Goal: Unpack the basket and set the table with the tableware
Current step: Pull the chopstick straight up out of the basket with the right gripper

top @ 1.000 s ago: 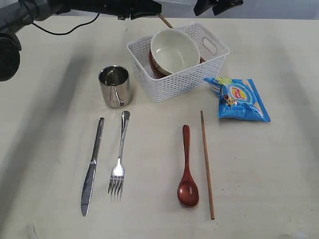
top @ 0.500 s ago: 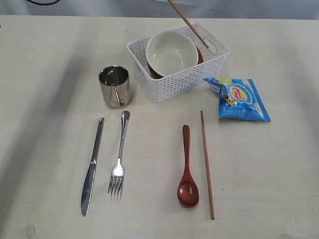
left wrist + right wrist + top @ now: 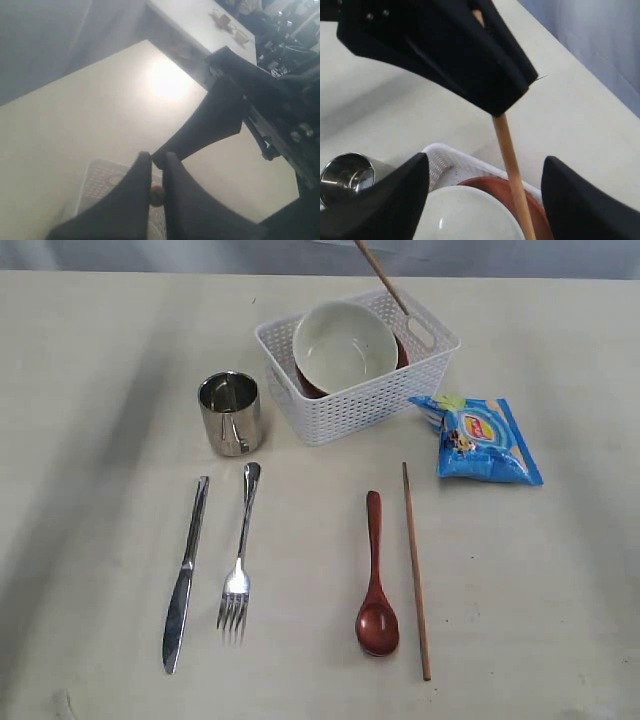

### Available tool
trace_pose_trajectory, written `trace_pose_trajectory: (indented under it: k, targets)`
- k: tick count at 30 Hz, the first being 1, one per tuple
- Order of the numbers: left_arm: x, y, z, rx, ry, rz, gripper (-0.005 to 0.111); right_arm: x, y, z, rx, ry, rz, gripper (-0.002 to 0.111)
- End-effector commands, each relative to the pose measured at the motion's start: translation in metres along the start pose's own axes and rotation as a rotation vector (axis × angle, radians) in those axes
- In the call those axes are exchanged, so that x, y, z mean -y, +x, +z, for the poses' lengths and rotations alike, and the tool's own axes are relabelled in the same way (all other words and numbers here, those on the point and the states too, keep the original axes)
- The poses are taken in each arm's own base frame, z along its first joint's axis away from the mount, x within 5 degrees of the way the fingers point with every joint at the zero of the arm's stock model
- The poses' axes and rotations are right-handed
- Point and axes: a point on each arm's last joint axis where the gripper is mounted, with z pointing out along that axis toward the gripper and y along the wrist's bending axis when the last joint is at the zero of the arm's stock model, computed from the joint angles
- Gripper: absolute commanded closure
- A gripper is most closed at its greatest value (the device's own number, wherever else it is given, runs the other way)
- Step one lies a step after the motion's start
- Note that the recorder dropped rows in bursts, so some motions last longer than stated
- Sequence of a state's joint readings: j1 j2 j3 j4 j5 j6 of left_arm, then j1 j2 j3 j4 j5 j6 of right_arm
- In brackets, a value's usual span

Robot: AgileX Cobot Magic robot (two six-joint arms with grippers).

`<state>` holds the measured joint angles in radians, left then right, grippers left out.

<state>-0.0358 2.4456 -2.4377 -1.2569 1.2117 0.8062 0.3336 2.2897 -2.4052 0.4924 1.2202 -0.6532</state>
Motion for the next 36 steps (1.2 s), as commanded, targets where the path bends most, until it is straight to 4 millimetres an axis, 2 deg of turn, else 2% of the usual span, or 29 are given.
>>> trace_pose_trajectory:
  k: [1,8,20,23,28,29,30,33,36]
  targets:
    - [0.007,-0.005,-0.005,-0.002,-0.002,-0.019,0.107,-0.002,0.000,0.001,-0.013,0.013,-0.005,0.047]
    - [0.007,-0.005,-0.005,-0.004,-0.003,-0.050,0.107,0.005,0.009,0.019,-0.054,0.008,0.015,0.050]
    - [0.006,-0.005,-0.005,-0.006,-0.006,-0.085,0.105,0.005,0.009,0.019,-0.053,0.009,0.069,0.108]
    - [0.006,-0.005,-0.005,-0.006,-0.006,-0.087,0.091,0.005,0.009,0.019,-0.053,0.010,0.097,0.109]
    - [0.005,-0.005,-0.007,-0.004,-0.009,-0.054,0.037,0.007,0.010,0.017,-0.057,0.029,0.210,0.109]
    - [0.004,-0.006,-0.009,-0.001,-0.013,-0.054,0.029,0.011,0.011,0.013,-0.066,0.059,0.228,0.109]
    - [0.003,-0.006,-0.010,0.001,-0.015,-0.054,0.026,0.013,0.012,0.010,-0.073,0.086,0.245,0.109]
    - [-0.004,-0.005,-0.018,-0.007,-0.049,-0.052,0.037,0.025,0.015,-0.009,-0.080,0.186,0.310,0.109]
    - [-0.014,0.000,-0.026,-0.052,-0.126,-0.108,0.068,0.034,0.015,-0.034,-0.042,0.227,0.382,0.109]
